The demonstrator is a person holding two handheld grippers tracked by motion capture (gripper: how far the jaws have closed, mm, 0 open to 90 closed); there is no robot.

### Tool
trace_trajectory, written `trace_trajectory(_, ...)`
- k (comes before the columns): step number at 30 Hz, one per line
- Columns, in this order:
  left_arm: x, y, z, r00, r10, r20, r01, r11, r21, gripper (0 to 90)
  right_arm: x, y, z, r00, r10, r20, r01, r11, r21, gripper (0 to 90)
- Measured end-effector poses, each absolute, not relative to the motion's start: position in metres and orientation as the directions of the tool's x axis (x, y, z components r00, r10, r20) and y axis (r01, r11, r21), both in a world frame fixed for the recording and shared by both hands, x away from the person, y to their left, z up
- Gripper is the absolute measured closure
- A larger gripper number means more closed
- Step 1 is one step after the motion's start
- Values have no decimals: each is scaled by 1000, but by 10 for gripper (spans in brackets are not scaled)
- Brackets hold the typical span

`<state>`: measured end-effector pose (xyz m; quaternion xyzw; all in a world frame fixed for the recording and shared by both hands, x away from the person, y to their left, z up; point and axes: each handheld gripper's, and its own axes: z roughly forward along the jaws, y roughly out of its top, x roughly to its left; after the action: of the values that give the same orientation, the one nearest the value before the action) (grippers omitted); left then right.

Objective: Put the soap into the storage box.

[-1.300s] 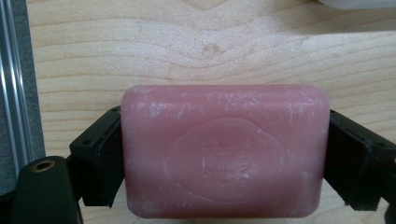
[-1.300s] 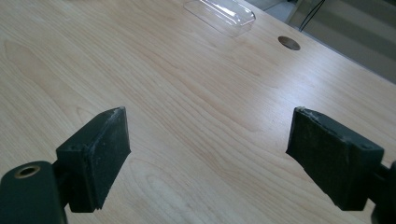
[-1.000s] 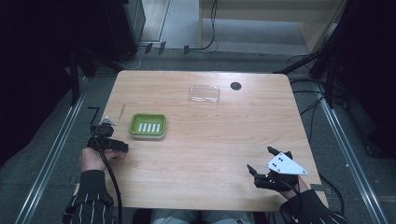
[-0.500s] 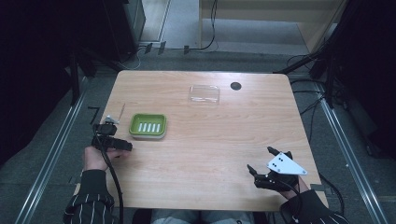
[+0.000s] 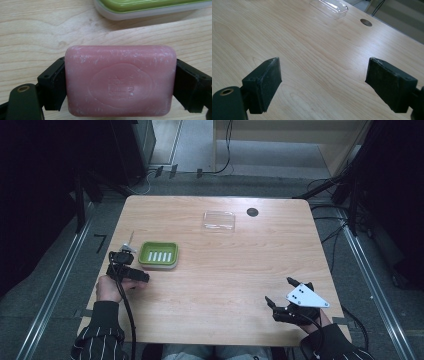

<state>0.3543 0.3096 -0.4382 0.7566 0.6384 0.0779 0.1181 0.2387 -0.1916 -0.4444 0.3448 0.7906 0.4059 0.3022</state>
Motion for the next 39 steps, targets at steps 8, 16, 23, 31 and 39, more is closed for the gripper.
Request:
trace_trajectory(8, 355, 301, -437, 199, 979, -42, 943, -180, 280, 139, 238, -192, -444, -581, 789, -198, 300, 434, 850, 135)
trace_trajectory(16, 355, 294, -434, 221, 975, -39, 937, -200, 287, 139, 238, -193, -444, -579, 792, -195, 300, 429, 852, 135)
trace_trajectory(23, 355, 289, -430, 235, 971, -50, 932, -210, 295, 139, 238, -192, -444, -579, 792, -196, 300, 430, 852, 135)
trace_trajectory(31, 357, 278, -425, 263, 963, -56, 923, -235, 306, 139, 238, -192, -444, -579, 791, -196, 301, 431, 851, 135)
trace_trajectory(39, 362, 272, -420, 285, 957, -60, 912, -251, 323, 139, 238, -191, -444, -582, 789, -197, 300, 433, 850, 135)
